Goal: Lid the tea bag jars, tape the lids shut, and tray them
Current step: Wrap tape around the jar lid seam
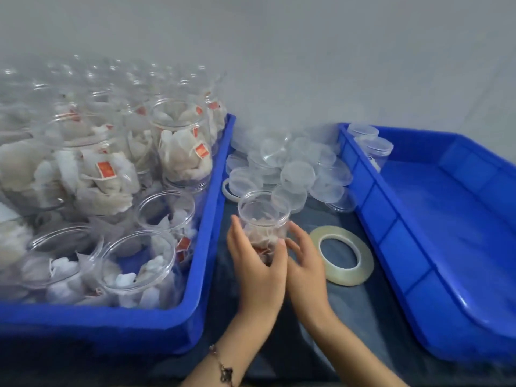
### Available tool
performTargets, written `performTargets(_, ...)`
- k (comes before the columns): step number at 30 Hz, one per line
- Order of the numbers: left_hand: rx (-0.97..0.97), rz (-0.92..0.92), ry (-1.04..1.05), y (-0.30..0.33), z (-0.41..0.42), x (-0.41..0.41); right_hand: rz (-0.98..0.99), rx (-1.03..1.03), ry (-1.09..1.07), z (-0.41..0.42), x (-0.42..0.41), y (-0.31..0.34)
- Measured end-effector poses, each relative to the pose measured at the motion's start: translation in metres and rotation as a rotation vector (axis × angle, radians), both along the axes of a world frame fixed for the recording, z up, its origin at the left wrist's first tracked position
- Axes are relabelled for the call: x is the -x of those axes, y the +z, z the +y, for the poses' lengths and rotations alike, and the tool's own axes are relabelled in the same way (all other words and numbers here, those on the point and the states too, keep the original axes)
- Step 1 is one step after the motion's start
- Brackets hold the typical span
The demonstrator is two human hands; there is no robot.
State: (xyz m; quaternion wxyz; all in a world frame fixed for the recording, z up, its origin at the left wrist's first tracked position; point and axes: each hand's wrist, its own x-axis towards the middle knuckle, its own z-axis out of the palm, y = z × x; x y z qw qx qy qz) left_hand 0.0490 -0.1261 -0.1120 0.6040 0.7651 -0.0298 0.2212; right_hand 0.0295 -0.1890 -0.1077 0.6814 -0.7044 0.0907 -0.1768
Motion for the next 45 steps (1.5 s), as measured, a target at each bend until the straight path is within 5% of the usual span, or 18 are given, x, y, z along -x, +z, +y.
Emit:
performTargets(3,0.008,0.098,-0.029,-0.016,0.009,-0.014,0.076,0.177,-0.081,-0.018,-0.019,-0.021)
performTargets(8,0.047,0.099,-0.118,-0.038,0.016,-0.036,0.164,0.829,0.089,-0.051,-0.079,-0.025)
performTargets(12,0.088,0.093,-0.189,-0.055,0.021,-0.045,0.270,0.991,0.215,-0.055,-0.108,-0.029)
performTargets(15,0.034,0.071,-0.150,-0.057,0.020,-0.045,0.147,1.340,0.264,-0.057,-0.114,-0.032)
performTargets(20,0.003,0.064,-0.140,-0.059,0.021,-0.044,0.175,1.154,0.115,-0.059,-0.111,-0.012)
performTargets(24,0.020,0.114,-0.140,-0.056,0.021,-0.043,0.013,0.046,-0.296,-0.061,-0.107,0.045)
performTargets(26,0.025,0.119,-0.141,-0.054,0.021,-0.043,0.075,-0.185,-0.262,-0.061,-0.102,0.067)
performTargets(31,0.040,0.119,-0.165,-0.052,0.022,-0.043,0.280,0.161,0.037,-0.039,-0.094,0.060)
performTargets(35,0.044,0.122,-0.183,-0.053,0.023,-0.042,0.209,0.317,0.112,-0.026,-0.096,0.052)
performTargets(39,0.014,0.095,-0.173,-0.052,0.024,-0.041,-0.097,0.622,0.303,-0.018,-0.093,0.056)
performTargets(42,0.005,0.102,-0.166,-0.050,0.022,-0.041,-0.074,0.997,0.521,-0.020,-0.088,0.060)
performTargets(45,0.010,0.105,-0.166,-0.052,0.020,-0.044,-0.056,1.202,0.491,-0.019,-0.084,0.060)
